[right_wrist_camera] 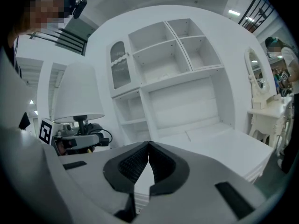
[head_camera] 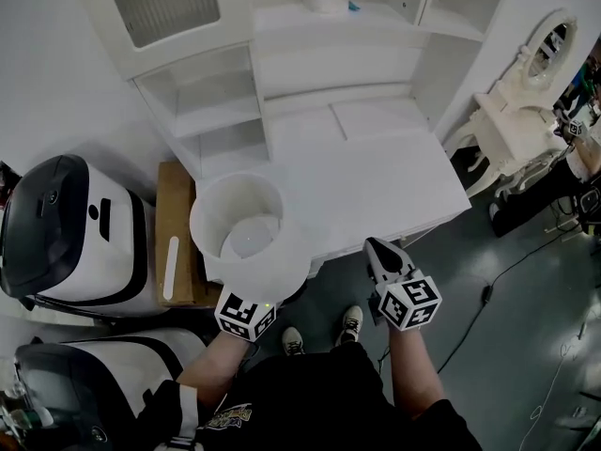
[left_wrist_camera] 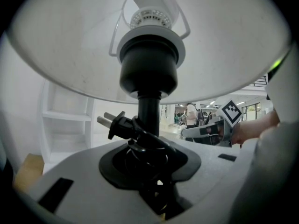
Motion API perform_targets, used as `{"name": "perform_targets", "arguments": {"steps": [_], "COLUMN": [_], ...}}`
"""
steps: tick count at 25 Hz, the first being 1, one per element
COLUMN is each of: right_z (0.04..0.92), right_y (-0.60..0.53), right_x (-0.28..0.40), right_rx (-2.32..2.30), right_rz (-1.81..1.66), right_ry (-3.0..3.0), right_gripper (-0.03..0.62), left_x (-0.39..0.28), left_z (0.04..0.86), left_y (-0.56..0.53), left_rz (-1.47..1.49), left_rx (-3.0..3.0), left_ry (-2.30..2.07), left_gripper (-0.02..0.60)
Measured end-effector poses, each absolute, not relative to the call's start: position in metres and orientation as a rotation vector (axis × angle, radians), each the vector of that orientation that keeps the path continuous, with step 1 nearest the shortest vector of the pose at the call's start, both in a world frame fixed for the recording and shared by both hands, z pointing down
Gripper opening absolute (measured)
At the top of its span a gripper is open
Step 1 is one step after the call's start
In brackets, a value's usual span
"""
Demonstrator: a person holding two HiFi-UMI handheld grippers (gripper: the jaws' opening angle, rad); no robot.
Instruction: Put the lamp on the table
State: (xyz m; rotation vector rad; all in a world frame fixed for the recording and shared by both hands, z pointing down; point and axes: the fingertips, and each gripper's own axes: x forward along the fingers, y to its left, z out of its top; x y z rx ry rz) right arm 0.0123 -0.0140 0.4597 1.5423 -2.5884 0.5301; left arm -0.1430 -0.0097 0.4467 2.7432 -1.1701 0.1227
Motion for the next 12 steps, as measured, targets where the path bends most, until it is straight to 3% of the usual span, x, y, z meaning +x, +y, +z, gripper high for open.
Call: {"name": "perform_targets", "arguments": {"steps": [12], "right_z": [0.458], "right_y": [-0.053], "right_x": [0.063], "right_rx": [1.435], "right_rz": [0.538], "right_ry": [-2.65], "right_gripper": [0.025], "left_x": [-0.087], "left_z": [0.442], "left_y": [-0.034], "left_rz": [0.089], "left_rx": [2.692], "left_ry": [-1.277], "left_gripper": [0.123]}}
